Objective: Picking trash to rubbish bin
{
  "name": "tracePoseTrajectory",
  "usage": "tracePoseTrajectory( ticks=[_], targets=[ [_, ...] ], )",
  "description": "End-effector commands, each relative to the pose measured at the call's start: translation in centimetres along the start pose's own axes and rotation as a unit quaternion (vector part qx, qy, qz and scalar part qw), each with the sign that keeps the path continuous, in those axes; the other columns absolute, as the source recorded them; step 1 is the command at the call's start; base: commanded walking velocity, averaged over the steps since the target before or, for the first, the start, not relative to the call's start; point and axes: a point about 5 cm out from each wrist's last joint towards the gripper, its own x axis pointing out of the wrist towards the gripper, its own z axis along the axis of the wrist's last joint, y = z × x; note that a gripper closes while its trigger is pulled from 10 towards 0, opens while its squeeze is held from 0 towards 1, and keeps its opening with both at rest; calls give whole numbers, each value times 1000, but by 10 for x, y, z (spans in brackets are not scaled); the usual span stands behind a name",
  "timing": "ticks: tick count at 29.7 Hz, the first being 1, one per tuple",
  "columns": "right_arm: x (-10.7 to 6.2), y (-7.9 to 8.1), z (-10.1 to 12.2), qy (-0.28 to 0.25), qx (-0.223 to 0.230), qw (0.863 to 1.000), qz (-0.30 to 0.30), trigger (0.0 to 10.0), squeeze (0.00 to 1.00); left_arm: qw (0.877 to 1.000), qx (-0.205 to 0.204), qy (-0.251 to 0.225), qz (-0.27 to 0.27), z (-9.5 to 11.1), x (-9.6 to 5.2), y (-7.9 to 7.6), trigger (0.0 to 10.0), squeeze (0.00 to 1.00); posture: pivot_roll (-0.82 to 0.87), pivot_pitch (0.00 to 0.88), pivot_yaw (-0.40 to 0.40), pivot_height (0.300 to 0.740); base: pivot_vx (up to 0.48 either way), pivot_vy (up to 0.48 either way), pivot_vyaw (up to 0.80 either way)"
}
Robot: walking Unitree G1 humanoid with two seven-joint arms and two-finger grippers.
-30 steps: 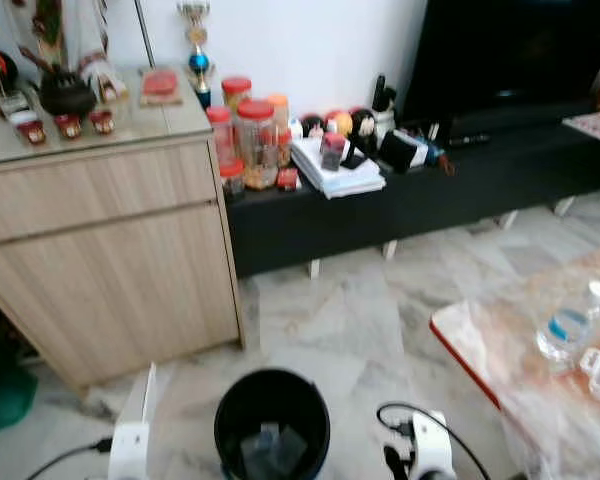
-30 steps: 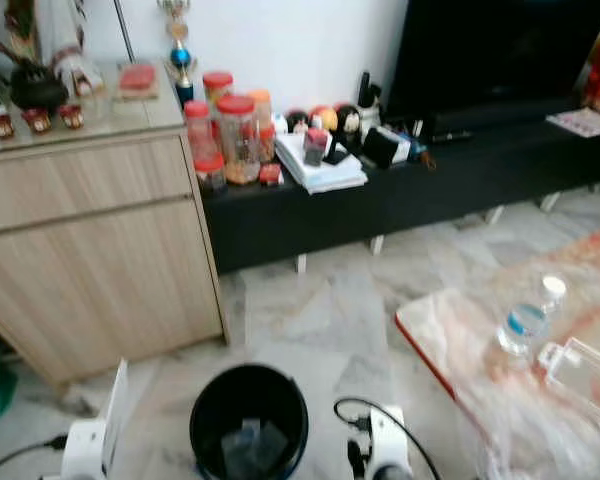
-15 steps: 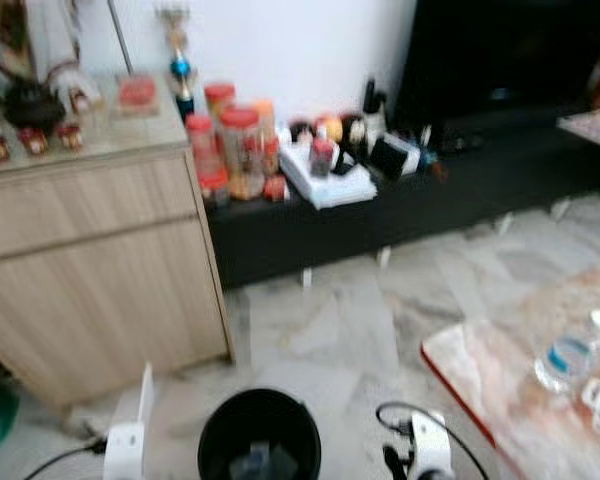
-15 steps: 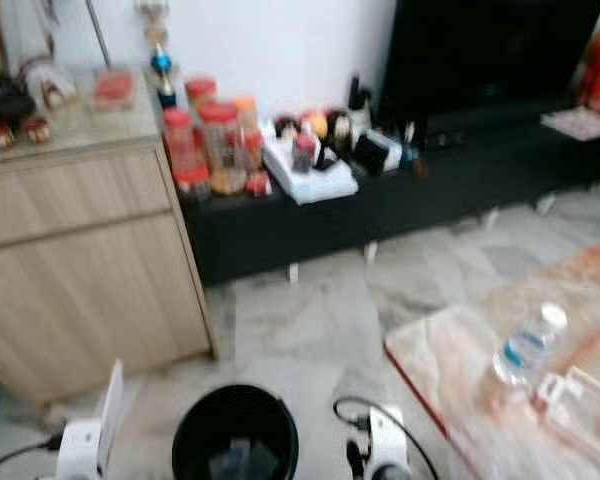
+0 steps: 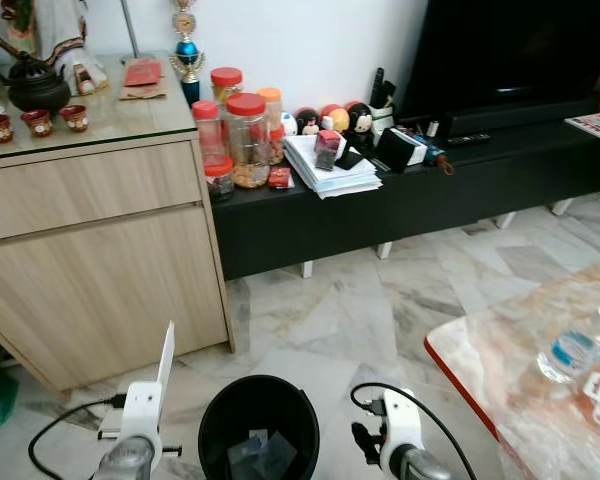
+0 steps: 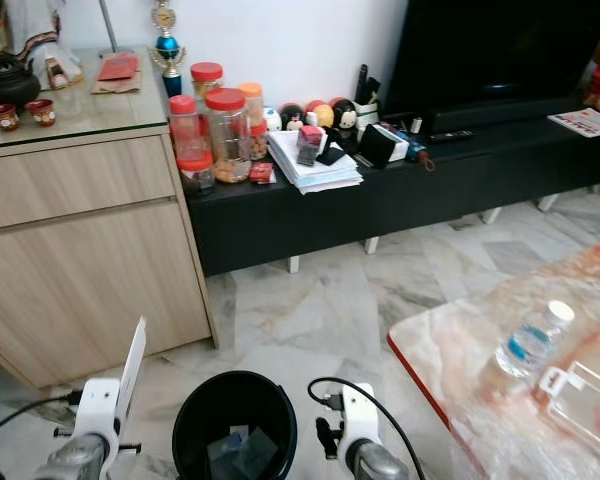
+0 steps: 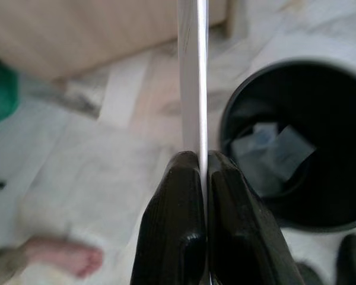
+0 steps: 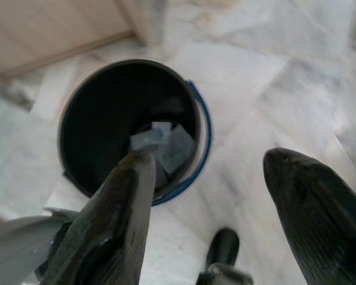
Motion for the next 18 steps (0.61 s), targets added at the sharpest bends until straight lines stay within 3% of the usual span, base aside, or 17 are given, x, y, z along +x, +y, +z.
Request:
tracePoseTrajectory(
  ticks=[1, 3, 5, 10, 14, 18],
  targets=[
    [3, 4, 13, -15, -14, 1000, 14, 10000, 0, 1000, -2, -13, -18, 12, 2, -9, 10000, 0, 49, 30, -48, 740, 0, 0, 0],
    [4, 6, 21, -27, -13, 999, 22, 10000, 0, 999, 0, -22, -39, 22, 4, -19, 10000, 0, 41, 35, -48, 740, 0, 0, 0],
    [6, 11, 33, -43, -28, 998, 41, 10000, 0, 996, -11, -31, -89, 37, 4, -40, 10000, 0, 25, 42, -47, 740, 0, 0, 0],
    [7, 16, 42, -55, -40, 996, 50, 10000, 0, 987, -12, -38, -157, 53, 3, -64, 10000, 0, 20, 54, -49, 740, 0, 0, 0],
    [7, 17, 45, -61, -45, 996, 56, 10000, 0, 982, -8, -48, -184, 66, 1, -78, 10000, 0, 19, 56, -50, 740, 0, 0, 0],
    [7, 17, 45, -63, -45, 995, 57, 10000, 0, 981, -3, -38, -190, 65, 1, -83, 10000, 0, 10, 61, -45, 740, 0, 0, 0]
  ],
)
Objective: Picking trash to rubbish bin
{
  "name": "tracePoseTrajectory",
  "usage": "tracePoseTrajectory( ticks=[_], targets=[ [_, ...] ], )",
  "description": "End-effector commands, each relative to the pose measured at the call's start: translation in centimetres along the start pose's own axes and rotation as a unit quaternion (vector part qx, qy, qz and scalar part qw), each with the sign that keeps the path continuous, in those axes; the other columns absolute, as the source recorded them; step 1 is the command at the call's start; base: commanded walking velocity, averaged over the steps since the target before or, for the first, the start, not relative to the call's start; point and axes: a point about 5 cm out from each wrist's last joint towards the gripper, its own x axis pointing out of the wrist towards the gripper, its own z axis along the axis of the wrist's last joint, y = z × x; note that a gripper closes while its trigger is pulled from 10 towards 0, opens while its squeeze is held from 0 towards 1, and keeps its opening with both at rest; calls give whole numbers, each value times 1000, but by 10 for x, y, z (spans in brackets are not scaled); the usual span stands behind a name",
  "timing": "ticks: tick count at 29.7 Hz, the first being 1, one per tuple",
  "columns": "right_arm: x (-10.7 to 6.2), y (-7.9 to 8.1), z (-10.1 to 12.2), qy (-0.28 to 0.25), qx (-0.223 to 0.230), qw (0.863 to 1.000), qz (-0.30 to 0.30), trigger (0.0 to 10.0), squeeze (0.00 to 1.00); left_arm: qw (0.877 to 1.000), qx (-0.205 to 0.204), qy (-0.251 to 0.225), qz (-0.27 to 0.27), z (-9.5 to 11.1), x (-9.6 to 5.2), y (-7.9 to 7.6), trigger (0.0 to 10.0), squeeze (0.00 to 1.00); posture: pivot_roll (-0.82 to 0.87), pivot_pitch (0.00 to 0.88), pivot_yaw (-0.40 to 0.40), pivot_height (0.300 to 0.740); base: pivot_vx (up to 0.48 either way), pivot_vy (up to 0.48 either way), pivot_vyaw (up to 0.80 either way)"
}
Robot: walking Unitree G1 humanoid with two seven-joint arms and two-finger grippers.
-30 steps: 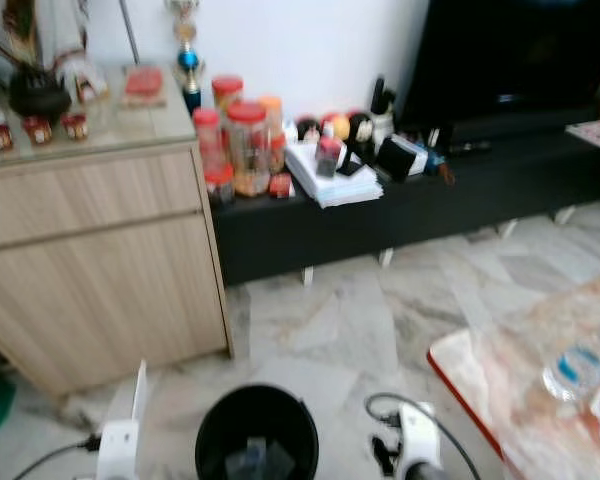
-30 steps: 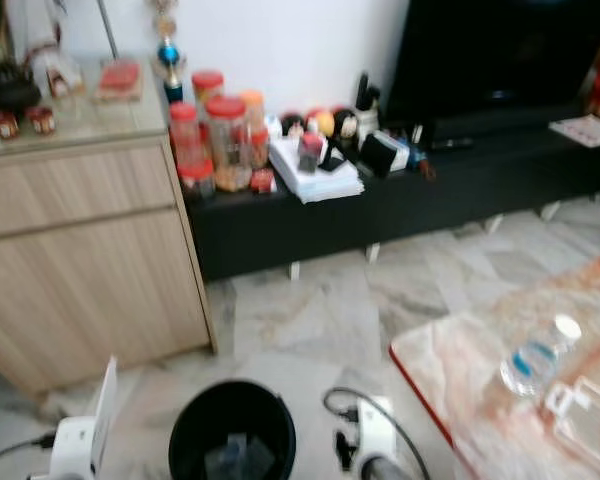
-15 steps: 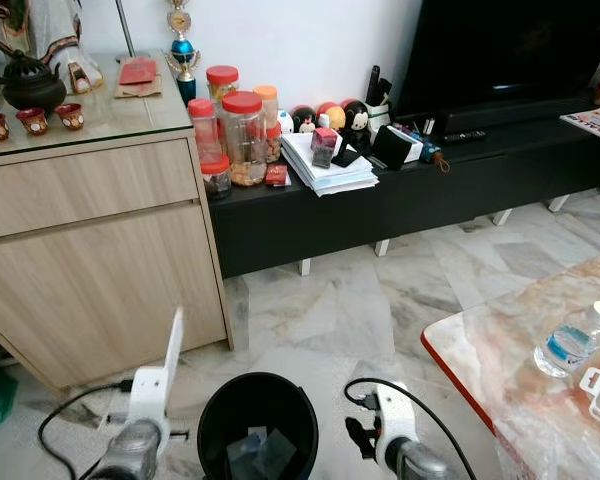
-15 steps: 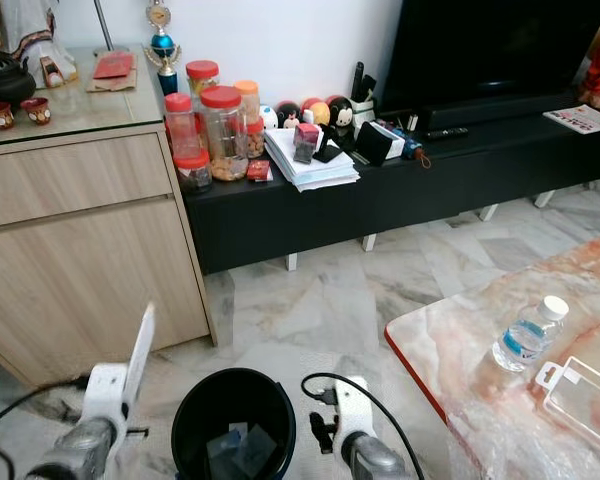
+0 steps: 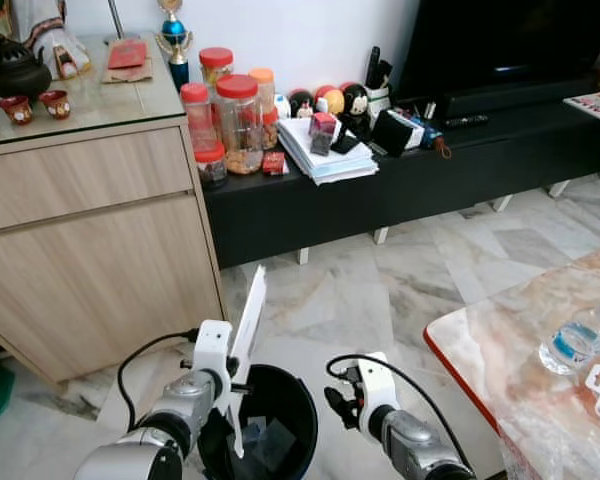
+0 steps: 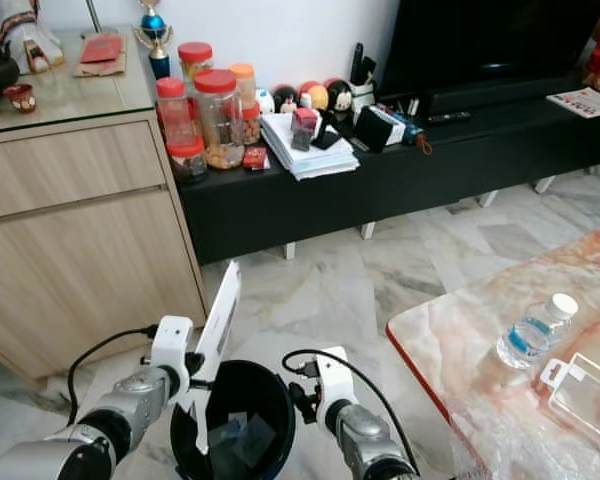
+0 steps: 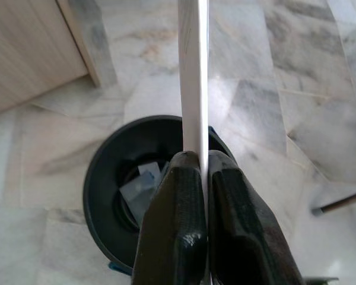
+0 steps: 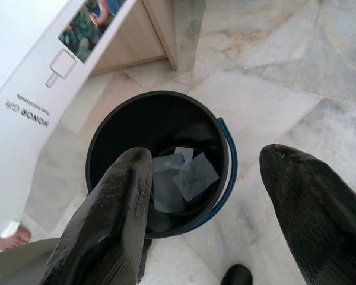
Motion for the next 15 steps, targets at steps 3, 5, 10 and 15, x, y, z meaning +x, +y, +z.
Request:
tracePoseTrajectory(
  ticks=[3, 5, 10, 15],
  targets=[
    [0, -2, 4, -9, -6, 1000, -2, 10000, 0, 1000, -10, 21, -9, -3, 1, -3, 10000, 0, 9, 65, -43, 740, 0, 0, 0],
    [-1, -3, 3, -9, -6, 1000, -3, 10000, 0, 1000, -5, 25, -12, -5, 1, -4, 10000, 0, 11, 66, -44, 740, 0, 0, 0],
    [-2, -5, 0, -6, -3, 1000, -6, 10000, 0, 999, 6, 43, -9, -9, 0, -1, 10000, 0, 14, 66, -44, 740, 0, 0, 0],
    [-2, -5, -2, -4, -4, 1000, -7, 10000, 0, 999, 6, 51, -8, -10, -1, 1, 10000, 0, 14, 63, -42, 740, 0, 0, 0]
  ],
)
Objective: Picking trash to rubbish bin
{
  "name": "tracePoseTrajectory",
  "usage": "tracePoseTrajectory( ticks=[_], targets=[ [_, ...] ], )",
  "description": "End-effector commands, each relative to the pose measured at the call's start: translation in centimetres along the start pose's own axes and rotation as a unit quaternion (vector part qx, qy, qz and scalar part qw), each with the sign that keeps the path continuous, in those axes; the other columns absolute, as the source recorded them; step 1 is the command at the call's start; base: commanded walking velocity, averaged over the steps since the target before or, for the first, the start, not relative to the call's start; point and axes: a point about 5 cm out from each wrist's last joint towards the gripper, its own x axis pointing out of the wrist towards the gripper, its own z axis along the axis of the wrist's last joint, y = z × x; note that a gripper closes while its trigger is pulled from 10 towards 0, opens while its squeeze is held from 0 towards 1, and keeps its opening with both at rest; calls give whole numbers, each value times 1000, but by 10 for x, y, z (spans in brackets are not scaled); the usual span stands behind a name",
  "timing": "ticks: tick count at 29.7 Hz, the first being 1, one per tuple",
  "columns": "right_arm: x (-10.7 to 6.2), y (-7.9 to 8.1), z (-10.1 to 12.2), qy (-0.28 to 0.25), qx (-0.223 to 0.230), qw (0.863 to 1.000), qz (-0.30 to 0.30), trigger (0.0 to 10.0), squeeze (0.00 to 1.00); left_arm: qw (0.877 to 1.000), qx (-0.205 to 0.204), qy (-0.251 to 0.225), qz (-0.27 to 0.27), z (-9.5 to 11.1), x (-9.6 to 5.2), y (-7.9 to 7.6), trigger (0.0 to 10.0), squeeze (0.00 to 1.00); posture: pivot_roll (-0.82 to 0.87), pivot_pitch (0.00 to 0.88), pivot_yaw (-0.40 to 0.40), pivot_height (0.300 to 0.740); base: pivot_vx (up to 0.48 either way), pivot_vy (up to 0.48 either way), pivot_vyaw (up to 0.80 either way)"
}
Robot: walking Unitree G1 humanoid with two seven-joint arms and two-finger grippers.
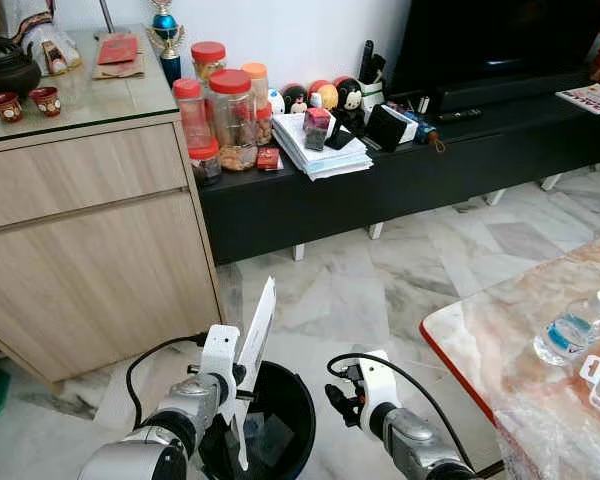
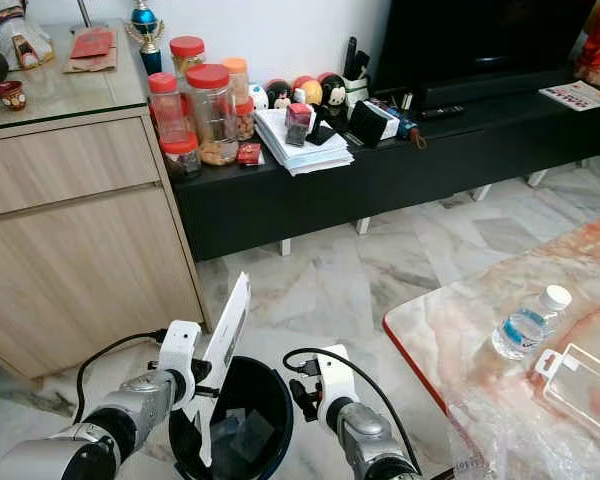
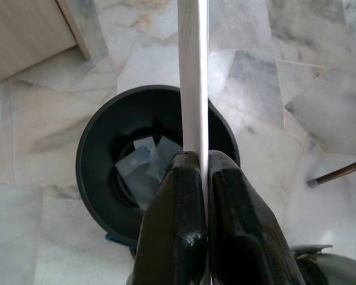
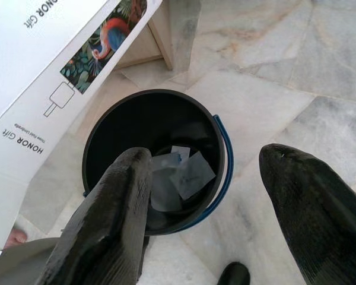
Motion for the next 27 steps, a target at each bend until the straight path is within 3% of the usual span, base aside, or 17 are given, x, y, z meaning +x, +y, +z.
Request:
tracePoseTrajectory(
  ticks=[1, 6, 7, 9, 26, 27],
  targets=[
    [-1, -2, -1, 0, -1, 1000, -4, 10000, 0, 1000, 0, 10, -1, -1, 0, 1, 10000, 0, 17, 61, -41, 740, 0, 0, 0],
    [-1, -2, -1, -2, 0, 1000, -2, 10000, 0, 1000, 0, 9, 0, 0, 0, 2, 10000, 12, 15, 62, -40, 740, 0, 0, 0],
    [-1, -1, -1, -1, 0, 1000, -2, 10000, 0, 1000, 1, 10, 0, -1, 0, 2, 10000, 447, 18, 61, -40, 740, 0, 0, 0],
    [-1, -1, -2, 0, 1, 1000, 0, 10000, 0, 1000, 3, 12, -2, -1, 0, 2, 10000, 1000, 18, 61, -40, 740, 0, 0, 0],
    [-1, 1, -6, 6, 2, 1000, 3, 10000, 0, 1000, 3, 10, 0, 1, -1, 5, 10000, 1000, 27, 58, -40, 740, 0, 0, 0],
    [-2, 1, -7, 6, 2, 1000, 3, 10000, 0, 1000, 3, 9, 6, 1, -1, 7, 10000, 776, 27, 58, -40, 740, 0, 0, 0]
  ],
)
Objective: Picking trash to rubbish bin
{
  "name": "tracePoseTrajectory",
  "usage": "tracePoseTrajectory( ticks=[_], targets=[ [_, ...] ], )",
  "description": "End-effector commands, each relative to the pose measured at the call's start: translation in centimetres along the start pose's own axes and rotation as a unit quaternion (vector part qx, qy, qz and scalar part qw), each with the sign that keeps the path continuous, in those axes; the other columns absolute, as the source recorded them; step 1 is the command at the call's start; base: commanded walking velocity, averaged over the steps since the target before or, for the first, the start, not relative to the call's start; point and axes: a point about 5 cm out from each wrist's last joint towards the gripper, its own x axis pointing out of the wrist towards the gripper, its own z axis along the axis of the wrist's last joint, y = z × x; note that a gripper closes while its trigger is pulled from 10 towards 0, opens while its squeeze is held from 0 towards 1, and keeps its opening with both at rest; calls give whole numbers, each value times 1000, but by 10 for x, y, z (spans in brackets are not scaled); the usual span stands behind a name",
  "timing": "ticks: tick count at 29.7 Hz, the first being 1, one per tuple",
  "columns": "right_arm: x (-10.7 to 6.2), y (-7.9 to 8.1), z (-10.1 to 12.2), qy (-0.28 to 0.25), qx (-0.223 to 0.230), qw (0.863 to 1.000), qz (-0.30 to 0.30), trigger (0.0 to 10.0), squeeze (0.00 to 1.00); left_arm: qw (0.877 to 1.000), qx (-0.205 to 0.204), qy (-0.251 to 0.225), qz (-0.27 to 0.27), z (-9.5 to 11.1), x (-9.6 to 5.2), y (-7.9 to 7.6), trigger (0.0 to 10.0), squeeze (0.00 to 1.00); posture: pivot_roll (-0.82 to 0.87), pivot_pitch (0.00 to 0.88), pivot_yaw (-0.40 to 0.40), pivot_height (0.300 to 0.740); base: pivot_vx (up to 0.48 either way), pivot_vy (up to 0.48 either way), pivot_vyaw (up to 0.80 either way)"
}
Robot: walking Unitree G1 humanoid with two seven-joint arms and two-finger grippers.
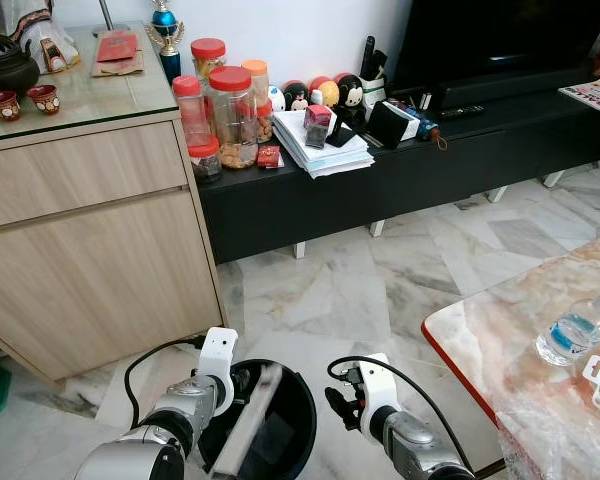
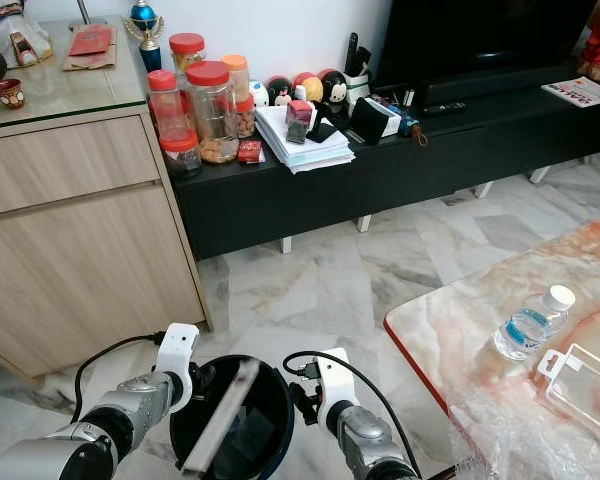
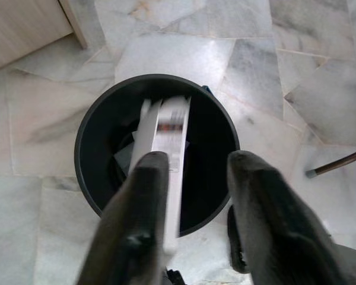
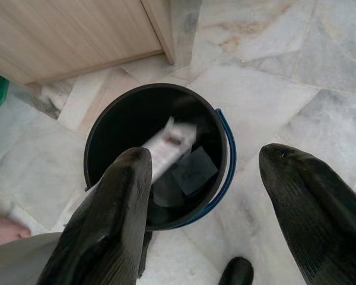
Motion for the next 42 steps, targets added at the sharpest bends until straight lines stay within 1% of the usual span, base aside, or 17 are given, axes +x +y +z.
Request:
tracePoseTrajectory(
  ticks=[1, 2, 6, 9, 14, 15, 16, 17, 18, 20, 22, 24, 25, 27, 32, 38, 42],
  targets=[
    [-1, 0, -2, 2, -1, 1000, 1, 10000, 0, 1000, 4, -2, 13, 3, -1, 5, 10000, 776, 27, 58, -40, 740, 0, 0, 0],
    [-1, 0, -2, 3, -1, 1000, 0, 10000, 0, 1000, 4, -2, 18, 2, -2, 8, 10000, 0, 27, 60, -41, 740, 0, 0, 0],
    [-1, -1, -4, 6, 0, 1000, -3, 10000, 0, 999, 4, -2, 32, 1, -4, 17, 10000, 0, 27, 60, -41, 740, 0, 0, 0],
    [-3, -2, -11, 15, 3, 1000, -9, 10000, 0, 998, -14, 3, 64, -9, -10, 37, 10000, 0, 33, 63, -43, 740, 0, 0, 0],
    [-5, -5, -16, 22, 7, 1000, -21, 10000, 0, 996, -24, 8, 91, -18, -16, 51, 10000, 0, 38, 65, -43, 740, 0, 0, 0],
    [-8, -11, -23, 29, 10, 998, -47, 10000, 0, 992, -3, 21, 126, -32, -22, 64, 10000, 0, 41, 63, -42, 740, 0, 0, 0],
    [-8, -11, -23, 29, 10, 998, -47, 10000, 0, 992, -3, 21, 126, -32, -22, 64, 10000, 0, 41, 63, -42, 740, 0, 0, 0],
    [-12, -17, -31, 37, 22, 996, -73, 10000, 0, 986, 6, 38, 159, -50, -29, 74, 10000, 0, 43, 60, -42, 740, 0, 0, 0],
    [-12, -17, -31, 37, 22, 996, -73, 10000, 0, 986, 6, 38, 159, -50, -29, 74, 10000, 0, 43, 60, -42, 740, 0, 0, 0],
    [-18, -22, -43, 51, 36, 994, -91, 10000, 0, 980, -8, 60, 192, -76, -38, 81, 10000, 0, 45, 55, -47, 740, 0, 0, 0],
    [-20, -24, -48, 59, 38, 993, -96, 10000, 0, 977, -12, 66, 200, -84, -41, 83, 10000, 0, 45, 55, -47, 740, 0, 0, 0],
    [-24, -26, -56, 66, 48, 991, -105, 10000, 0, 975, -2, 88, 204, -102, -46, 82, 10000, 0, 49, 51, -47, 740, 0, 0, 0],
    [-24, -26, -56, 66, 48, 991, -105, 10000, 0, 975, -2, 88, 204, -102, -46, 82, 10000, 0, 49, 51, -47, 740, 0, 0, 0],
    [-27, -27, -62, 72, 55, 990, -112, 10000, 0, 972, 3, 111, 205, -118, -51, 80, 10000, 0, 50, 46, -45, 740, 0, 0, 0],
    [-35, -28, -80, 100, 63, 985, -129, 10000, 0, 964, -22, 147, 219, -149, -63, 77, 10000, 0, 47, 28, -37, 740, 0, 0, 0],
    [-38, -28, -87, 108, 67, 983, -136, 10000, 0, 962, -31, 144, 232, -153, -65, 79, 10000, 0, 45, 16, -30, 740, 0, 0, 0],
    [-39, -29, -88, 104, 75, 982, -141, 10000, 0, 962, -21, 142, 231, -151, -66, 81, 10000, 0, 40, 8, -25, 740, 0, 0, 0]
  ],
)
